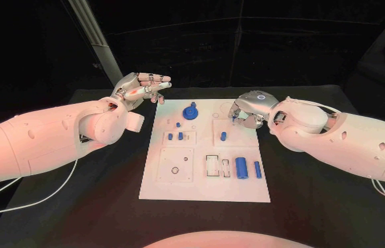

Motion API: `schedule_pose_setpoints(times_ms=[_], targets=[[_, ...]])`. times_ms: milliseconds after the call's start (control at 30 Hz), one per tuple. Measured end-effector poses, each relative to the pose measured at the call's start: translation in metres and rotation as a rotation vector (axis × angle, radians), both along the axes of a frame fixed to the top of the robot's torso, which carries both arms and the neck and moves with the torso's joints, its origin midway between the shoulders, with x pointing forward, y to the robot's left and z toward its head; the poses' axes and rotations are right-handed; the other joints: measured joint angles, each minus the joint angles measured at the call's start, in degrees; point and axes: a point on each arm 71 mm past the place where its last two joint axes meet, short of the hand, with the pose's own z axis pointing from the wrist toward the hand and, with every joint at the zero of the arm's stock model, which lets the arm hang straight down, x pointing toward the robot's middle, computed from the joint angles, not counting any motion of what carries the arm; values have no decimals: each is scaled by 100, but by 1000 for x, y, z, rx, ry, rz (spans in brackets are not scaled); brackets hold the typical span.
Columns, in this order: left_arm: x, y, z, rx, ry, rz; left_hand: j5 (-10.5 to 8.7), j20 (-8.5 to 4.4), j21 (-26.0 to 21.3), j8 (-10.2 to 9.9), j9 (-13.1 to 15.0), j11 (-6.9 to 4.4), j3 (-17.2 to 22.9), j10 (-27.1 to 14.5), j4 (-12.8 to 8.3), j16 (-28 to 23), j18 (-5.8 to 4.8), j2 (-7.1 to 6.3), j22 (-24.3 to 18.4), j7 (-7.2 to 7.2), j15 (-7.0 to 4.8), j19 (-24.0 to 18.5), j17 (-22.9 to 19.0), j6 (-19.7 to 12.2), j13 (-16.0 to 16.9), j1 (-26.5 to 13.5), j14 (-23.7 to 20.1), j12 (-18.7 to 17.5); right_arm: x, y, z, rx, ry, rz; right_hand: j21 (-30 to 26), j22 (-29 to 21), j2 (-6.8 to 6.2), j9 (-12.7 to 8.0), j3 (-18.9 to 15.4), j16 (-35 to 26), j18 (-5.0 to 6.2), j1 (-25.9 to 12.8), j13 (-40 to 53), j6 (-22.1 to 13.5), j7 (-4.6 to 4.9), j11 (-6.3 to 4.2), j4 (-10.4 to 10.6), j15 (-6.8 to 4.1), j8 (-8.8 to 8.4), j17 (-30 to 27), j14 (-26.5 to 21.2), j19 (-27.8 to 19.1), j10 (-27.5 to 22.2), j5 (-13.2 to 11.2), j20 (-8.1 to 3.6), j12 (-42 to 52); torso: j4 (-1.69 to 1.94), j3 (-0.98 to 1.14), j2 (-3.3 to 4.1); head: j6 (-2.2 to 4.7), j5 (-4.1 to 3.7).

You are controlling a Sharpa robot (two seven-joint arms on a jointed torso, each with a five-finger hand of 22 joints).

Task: Assemble the parts on the task board

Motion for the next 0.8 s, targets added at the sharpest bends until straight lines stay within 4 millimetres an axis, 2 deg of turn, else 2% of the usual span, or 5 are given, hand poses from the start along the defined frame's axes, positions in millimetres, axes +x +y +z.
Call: schedule_pose_setpoints(times_ms=[233, 433, 567, 800], targets=[[0, 1, 0, 1, 2, 1, 0, 0, 0, 0, 0, 0, 0, 0, 0, 0, 0, 0, -8, 0, 0, 0, -21, 0, 0, 0, 0, 0, -13, 3, 8, 46, 0, 20, 23, 36, 0, -1, 41, 0, 1, 0, -1, 0, 0, 0, -9, 0, 0, 0, 0, 0, 0, -1, 0, -1, 2, -2, -1, -1, 14], [0, 0, 0, 1, 2, 1, 0, 0, 0, 0, 0, 0, 0, 0, 0, 0, -1, 0, -8, 0, 0, 0, -21, 0, 0, 0, 0, 0, -28, 26, 16, 109, 1, 83, 23, 46, -1, -2, 64, 23, 1, -1, -3, -1, 0, 0, -17, 0, 0, -3, 0, 0, 0, -1, 0, -1, 2, -1, -1, -8, 57], [0, -1, 0, 0, 2, -1, 0, 0, 0, 0, 0, 0, 0, 0, 0, 0, -1, 0, -7, 0, 0, 0, -21, 0, -1, 0, 0, 0, -37, 47, 21, 153, 4, 137, 45, 57, -1, -4, 79, 23, 1, -1, -4, -1, -1, 0, -18, 0, -3, -8, 0, 0, 0, -1, 0, -2, 9, -1, 1, -32, 110], [1, -3, 0, -1, 2, -5, 0, 0, 0, 0, 1, 0, 0, 0, 0, 0, -1, 0, -7, 0, 0, 0, -21, 0, -1, 0, 0, 0, -48, 78, 22, 204, 18, 213, 45, 65, -1, -5, 101, 23, 1, -1, -8, -2, -2, -21, -39, 0, -3, -15, 0, 0, 21, -2, 0, -12, 9, -6, 2, -93, 272]])
